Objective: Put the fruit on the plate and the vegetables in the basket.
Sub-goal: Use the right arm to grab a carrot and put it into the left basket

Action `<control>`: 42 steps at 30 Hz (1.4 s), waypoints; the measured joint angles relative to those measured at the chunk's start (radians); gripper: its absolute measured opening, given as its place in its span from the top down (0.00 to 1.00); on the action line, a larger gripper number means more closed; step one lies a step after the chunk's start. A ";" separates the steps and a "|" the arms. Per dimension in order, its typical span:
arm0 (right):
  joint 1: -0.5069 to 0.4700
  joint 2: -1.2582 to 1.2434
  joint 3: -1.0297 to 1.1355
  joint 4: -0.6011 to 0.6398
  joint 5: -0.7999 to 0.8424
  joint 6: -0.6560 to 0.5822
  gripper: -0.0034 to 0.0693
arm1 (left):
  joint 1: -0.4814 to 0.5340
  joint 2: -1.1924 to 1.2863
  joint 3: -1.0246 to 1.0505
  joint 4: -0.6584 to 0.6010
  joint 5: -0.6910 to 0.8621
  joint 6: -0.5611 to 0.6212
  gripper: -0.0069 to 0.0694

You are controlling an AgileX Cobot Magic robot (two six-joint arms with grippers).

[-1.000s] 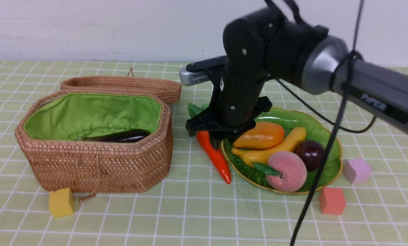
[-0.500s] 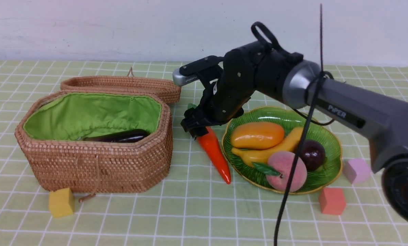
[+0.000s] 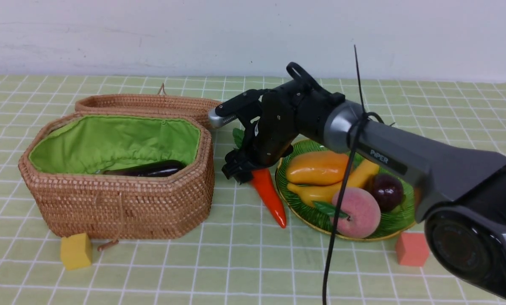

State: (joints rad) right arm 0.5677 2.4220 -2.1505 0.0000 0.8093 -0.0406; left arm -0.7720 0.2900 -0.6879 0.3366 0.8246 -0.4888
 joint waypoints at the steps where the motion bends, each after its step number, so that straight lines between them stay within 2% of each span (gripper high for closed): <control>1: 0.000 0.004 -0.001 0.000 0.000 0.000 0.14 | 0.000 0.000 0.000 -0.015 0.000 0.000 0.89; 6: 0.000 0.012 -0.002 0.000 0.001 0.000 0.17 | 0.000 0.000 0.000 -0.049 0.000 0.006 0.89; 11: 0.000 0.012 -0.003 0.000 0.002 -0.001 0.25 | 0.000 0.000 0.000 -0.080 0.000 0.041 0.89; 13: 0.000 0.012 -0.003 0.000 0.003 -0.001 0.32 | 0.000 0.000 0.000 -0.101 0.000 0.066 0.89; 17: 0.000 0.012 -0.003 0.000 0.003 -0.001 0.37 | 0.000 0.000 0.000 -0.122 0.000 0.075 0.89; 42: 0.000 0.012 -0.005 -0.009 0.018 -0.001 0.37 | 0.000 0.001 0.000 -0.140 0.000 0.140 0.88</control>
State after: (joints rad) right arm 0.5677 2.4336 -2.1559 -0.0090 0.8270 -0.0417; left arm -0.7720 0.2911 -0.6879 0.1966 0.8246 -0.3486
